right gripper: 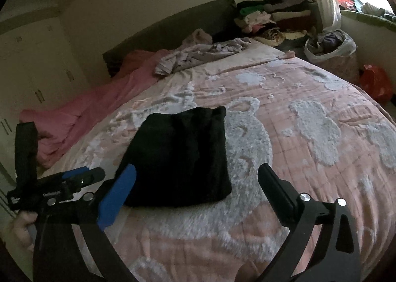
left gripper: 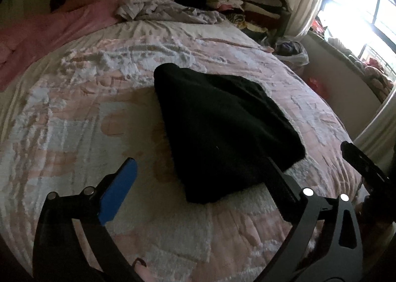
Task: Fold small clothes
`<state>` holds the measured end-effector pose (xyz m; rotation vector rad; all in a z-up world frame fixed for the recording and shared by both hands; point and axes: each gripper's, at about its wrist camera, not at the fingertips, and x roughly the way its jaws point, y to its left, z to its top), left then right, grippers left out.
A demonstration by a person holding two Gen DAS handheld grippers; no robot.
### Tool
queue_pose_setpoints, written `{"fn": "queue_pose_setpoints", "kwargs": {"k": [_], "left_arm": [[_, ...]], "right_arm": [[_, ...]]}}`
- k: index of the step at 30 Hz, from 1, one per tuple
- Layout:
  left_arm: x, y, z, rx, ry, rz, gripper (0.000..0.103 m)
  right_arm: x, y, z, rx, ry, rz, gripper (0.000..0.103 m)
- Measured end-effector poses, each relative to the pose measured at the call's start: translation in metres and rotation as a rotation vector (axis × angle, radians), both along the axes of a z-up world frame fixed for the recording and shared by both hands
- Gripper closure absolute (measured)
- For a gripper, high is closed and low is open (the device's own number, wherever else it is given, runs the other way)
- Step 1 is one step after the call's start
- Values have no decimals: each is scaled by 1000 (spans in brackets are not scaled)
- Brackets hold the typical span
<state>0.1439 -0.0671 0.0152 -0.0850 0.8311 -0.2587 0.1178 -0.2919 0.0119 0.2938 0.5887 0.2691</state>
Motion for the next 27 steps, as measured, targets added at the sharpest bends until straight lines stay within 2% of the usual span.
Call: {"fn": "queue_pose_setpoints", "kwargs": {"k": [8,18,27], "left_arm": [[-33,7,3,20,-35,11,10],[-63,30,-6,46,-43,65,10],[-93,45,-19,49,-21,95,10]], "right_arm": [[-38,15,8,-70,-28,40,5],[-69,36,-5,-147,-12,64,5],[-81,48,-21,-193,10,6,5]]}}
